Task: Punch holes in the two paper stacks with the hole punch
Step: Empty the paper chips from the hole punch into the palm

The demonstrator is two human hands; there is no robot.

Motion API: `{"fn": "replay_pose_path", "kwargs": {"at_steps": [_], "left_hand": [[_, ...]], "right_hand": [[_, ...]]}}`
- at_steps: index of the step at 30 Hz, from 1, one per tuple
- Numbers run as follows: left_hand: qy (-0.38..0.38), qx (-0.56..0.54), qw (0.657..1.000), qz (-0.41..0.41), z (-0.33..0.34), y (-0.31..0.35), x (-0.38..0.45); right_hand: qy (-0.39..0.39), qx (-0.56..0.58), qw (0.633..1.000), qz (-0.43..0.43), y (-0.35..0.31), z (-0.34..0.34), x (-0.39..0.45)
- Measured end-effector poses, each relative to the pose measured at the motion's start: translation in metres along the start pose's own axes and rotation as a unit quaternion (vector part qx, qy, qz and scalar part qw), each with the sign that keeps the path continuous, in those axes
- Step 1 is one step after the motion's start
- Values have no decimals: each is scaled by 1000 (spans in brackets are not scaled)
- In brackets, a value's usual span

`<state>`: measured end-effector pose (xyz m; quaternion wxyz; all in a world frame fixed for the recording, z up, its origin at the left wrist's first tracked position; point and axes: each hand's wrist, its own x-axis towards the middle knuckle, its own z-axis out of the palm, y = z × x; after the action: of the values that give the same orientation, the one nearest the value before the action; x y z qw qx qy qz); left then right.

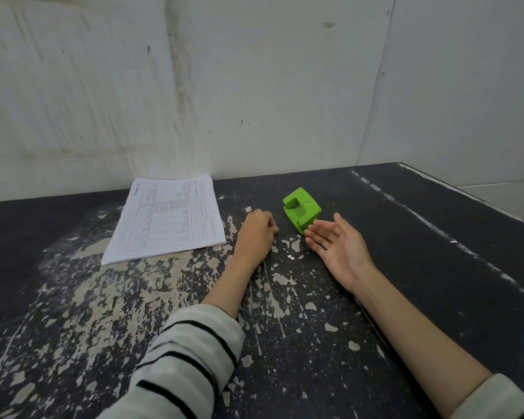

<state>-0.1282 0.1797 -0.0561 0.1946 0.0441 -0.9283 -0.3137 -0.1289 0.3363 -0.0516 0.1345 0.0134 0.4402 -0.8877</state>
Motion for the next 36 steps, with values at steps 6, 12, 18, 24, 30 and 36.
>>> {"fn": "replay_pose_path", "kwargs": {"at_steps": [6,12,18,24,30,36], "left_hand": [[-26,-108,991,74,-4,24,-13],[-103,-99,974,175,12,60,-31],[-97,-140,964,207,12,71,-36],[-93,-158,956,230,5,79,-38],[-81,-130,967,202,-18,65,-24],[-134,-57,985,96,-27,16,-21]], "right_hand": [[3,45,999,15,0,3,-3],[-2,145,987,64,-7,2,-14],[-3,194,979,66,-12,0,-20],[5,194,979,60,-16,-1,-19],[-5,241,970,38,-18,-5,-16],[6,257,966,32,-17,-8,-13]]}}
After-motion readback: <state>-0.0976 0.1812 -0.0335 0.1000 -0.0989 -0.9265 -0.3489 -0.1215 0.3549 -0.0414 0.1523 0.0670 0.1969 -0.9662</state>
